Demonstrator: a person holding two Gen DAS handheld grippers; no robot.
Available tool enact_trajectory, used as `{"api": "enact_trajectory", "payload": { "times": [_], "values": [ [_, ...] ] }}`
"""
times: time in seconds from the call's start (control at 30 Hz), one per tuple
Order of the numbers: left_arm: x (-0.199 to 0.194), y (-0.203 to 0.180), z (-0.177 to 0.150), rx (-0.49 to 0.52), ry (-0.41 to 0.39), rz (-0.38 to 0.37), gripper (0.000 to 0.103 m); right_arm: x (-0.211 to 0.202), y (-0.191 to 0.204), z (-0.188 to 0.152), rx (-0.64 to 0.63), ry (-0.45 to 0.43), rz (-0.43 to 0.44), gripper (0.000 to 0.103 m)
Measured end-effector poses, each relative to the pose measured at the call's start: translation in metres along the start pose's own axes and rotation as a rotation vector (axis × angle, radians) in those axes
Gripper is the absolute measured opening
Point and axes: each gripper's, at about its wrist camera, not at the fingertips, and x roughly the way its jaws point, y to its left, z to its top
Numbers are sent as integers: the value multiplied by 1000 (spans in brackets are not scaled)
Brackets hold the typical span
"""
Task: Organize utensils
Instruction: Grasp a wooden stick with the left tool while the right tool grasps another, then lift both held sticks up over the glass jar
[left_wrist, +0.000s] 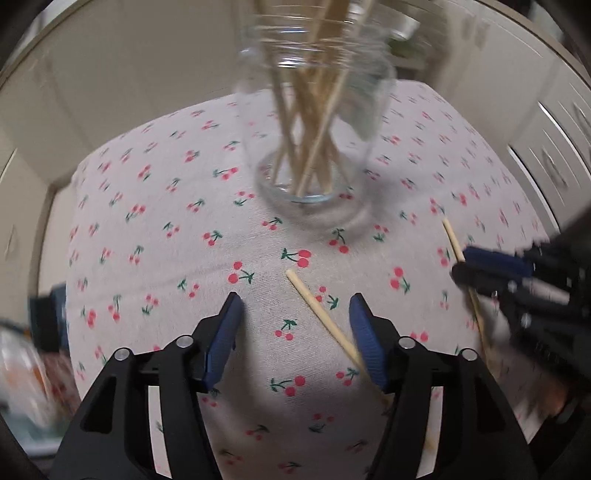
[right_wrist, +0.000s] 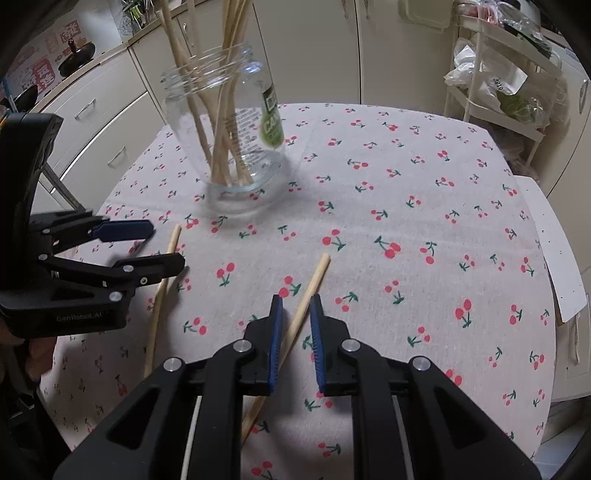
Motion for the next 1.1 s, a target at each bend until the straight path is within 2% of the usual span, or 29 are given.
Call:
{"api": "enact_trajectory", "payload": {
  "times": [0.13, 0.2, 0.23, 0.27, 0.33, 0.57, 0.7, 0.8, 0.87, 0.93, 0.97, 1.1],
  "values": [
    [-2, -4, -7, -85, -19, 66, 60, 1, 2, -1, -24, -13, -16, 16],
    [-3, -6, -11, -124, -45, 96, 53, 0, 2, -2, -31, -16, -15, 14],
    [-4, -5, -12, -142, -57, 111, 44, 1, 1, -2, -27, -17, -11, 13],
    [-5, -3, -14, -165, -69, 115, 31, 1, -1, -3, -22, -18, -4, 12],
    [-8, 4, -19, -215, -87, 101, 10, 0, -3, -3, -15, -17, 5, 11],
    [-8, 9, -27, -213, -128, 61, 8, 0, -4, -2, 3, -13, 16, 11],
    [-6, 1, -23, -152, -100, 71, 9, 1, -4, -2, -3, -19, 15, 11],
    [-7, 1, -21, -153, -78, 63, 8, 0, -4, -3, -9, -26, 13, 10],
    [-7, 2, -21, -152, -84, 45, 5, 0, -5, -5, -4, -24, 19, 8],
    [-10, 3, -25, -166, -107, 24, 4, 0, -6, -5, 3, -23, 28, 7],
    [-15, 4, -28, -178, -140, -9, 4, 0, -6, -5, 8, -24, 32, 7],
    [-38, 2, -32, -179, -283, -64, 4, 0, -10, -5, 46, -22, 58, 7]
  ]
}}
